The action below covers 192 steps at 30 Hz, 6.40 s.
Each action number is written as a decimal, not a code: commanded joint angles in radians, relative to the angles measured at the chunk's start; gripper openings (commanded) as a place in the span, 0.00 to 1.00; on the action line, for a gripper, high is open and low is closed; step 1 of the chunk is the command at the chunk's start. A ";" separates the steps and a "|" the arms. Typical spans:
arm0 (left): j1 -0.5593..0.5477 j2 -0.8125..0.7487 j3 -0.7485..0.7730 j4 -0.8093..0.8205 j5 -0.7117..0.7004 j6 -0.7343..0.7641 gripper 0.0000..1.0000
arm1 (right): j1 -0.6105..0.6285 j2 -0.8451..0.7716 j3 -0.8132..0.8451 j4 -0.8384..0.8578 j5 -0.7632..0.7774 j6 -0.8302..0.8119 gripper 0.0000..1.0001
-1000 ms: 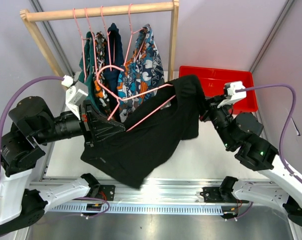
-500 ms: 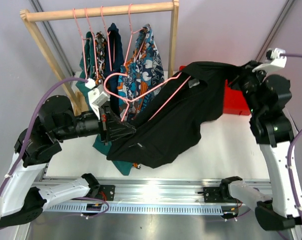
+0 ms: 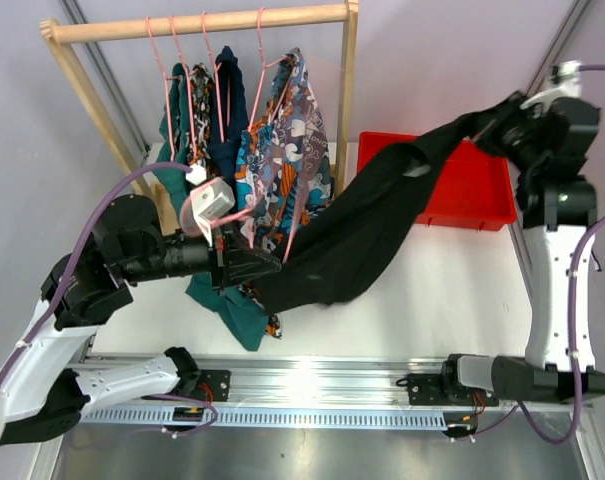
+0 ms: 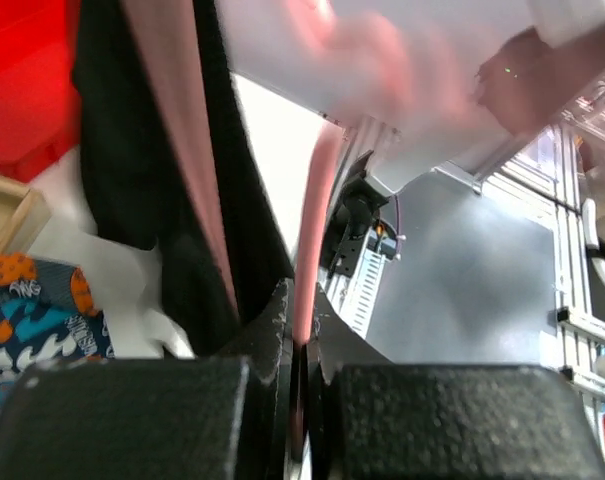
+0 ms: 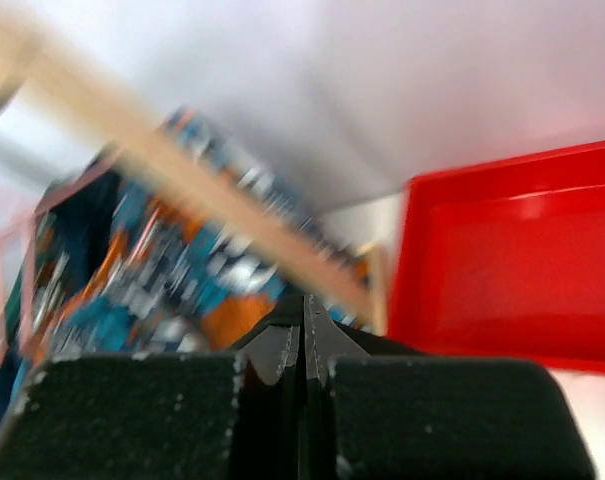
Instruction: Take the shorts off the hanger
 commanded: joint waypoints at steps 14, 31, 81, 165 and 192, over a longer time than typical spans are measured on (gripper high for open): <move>-0.087 0.025 0.082 -0.121 -0.143 -0.008 0.00 | -0.236 0.117 0.132 0.172 -0.013 0.119 0.00; -0.087 0.356 0.207 -0.195 -0.412 0.012 0.00 | -0.036 0.159 0.283 0.088 -0.006 -0.085 0.00; 0.252 0.756 0.903 -0.204 -0.503 0.125 0.02 | 0.287 -0.553 -1.040 0.413 0.189 0.147 0.85; 0.355 0.637 0.646 0.008 -0.456 0.033 0.63 | 0.404 -0.994 -1.216 0.073 0.333 0.284 0.99; 0.481 0.862 0.840 -0.018 -0.433 0.047 0.00 | 0.402 -1.049 -1.206 -0.021 0.370 0.293 1.00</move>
